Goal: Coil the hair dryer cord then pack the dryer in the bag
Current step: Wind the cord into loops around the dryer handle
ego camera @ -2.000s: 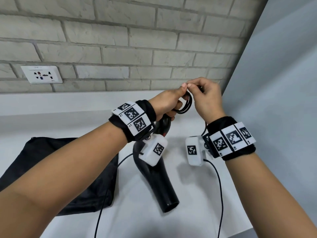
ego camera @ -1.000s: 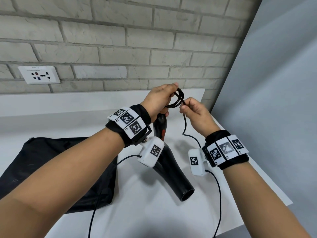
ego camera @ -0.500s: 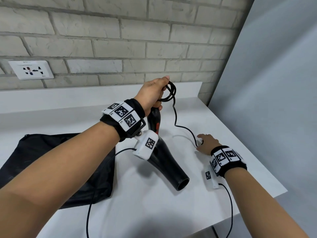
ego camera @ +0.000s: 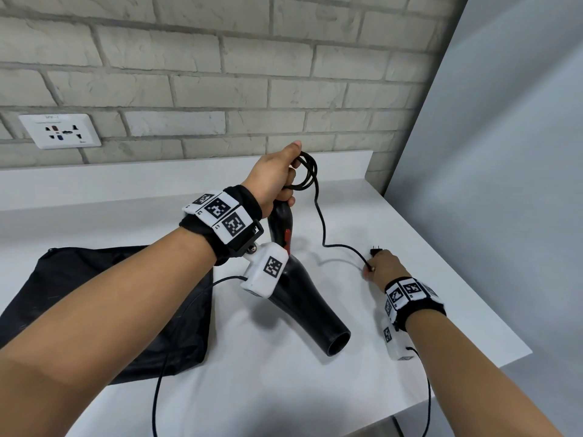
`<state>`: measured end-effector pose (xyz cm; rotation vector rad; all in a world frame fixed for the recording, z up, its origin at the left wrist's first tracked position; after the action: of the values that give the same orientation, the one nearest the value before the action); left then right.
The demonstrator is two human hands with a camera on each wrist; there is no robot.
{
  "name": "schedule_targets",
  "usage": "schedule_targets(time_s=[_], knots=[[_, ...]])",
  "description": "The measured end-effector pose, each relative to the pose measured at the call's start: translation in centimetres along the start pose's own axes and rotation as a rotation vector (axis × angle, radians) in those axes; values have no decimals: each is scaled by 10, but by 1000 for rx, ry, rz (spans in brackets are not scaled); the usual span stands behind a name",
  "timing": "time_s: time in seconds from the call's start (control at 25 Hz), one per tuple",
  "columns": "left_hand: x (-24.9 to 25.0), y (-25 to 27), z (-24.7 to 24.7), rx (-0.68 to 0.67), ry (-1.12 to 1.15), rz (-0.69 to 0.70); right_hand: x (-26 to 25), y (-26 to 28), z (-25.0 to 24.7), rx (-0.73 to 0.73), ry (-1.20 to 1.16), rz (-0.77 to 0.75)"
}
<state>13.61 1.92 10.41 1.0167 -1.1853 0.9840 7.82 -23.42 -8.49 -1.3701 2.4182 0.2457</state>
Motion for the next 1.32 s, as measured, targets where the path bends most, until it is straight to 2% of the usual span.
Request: schedule_targets(time_s=[0.08, 0.2, 0.28, 0.56, 0.68, 0.76, 0.92, 1.08, 1.2, 1.32], knots=[[-1, -1, -1, 13, 26, -12, -11, 7, -14, 72, -181, -80], [-1, -2, 0, 17, 66, -29, -24, 9, -42, 211, -509, -44], [-1, -2, 0, 14, 79, -43, -42, 10, -60, 295, -493, -92], [-4, -3, 2, -6, 71, -50, -137, 51, -148, 568, -590, -619], [-4, -3, 0, -10, 63, -51, -161, 72, -172, 617, -673, -723], [-4, -2, 1, -23, 50, -49, -170, 79, -180, 574, -833, -716], [-2, 2, 6, -72, 41, -53, -190, 89, -179, 301, -1213, -765], [-1, 6, 9, -108, 34, -63, -196, 86, -165, 160, -1268, -759], [0, 8, 9, -110, 50, -64, -189, 78, -161, 221, -1237, -695], [3, 10, 12, -132, 34, -48, -181, 75, -160, 421, -1051, -676]])
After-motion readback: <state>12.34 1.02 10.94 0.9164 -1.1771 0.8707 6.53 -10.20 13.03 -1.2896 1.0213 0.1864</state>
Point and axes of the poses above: each hand's wrist, its own y-axis away from the middle knuckle, its own z-axis out of the palm, x = y × z, the point moved 7 cm from there along -y, towards the middle knuckle, and after that the axes turned 9 degrees about x, right-handed, at the moved point
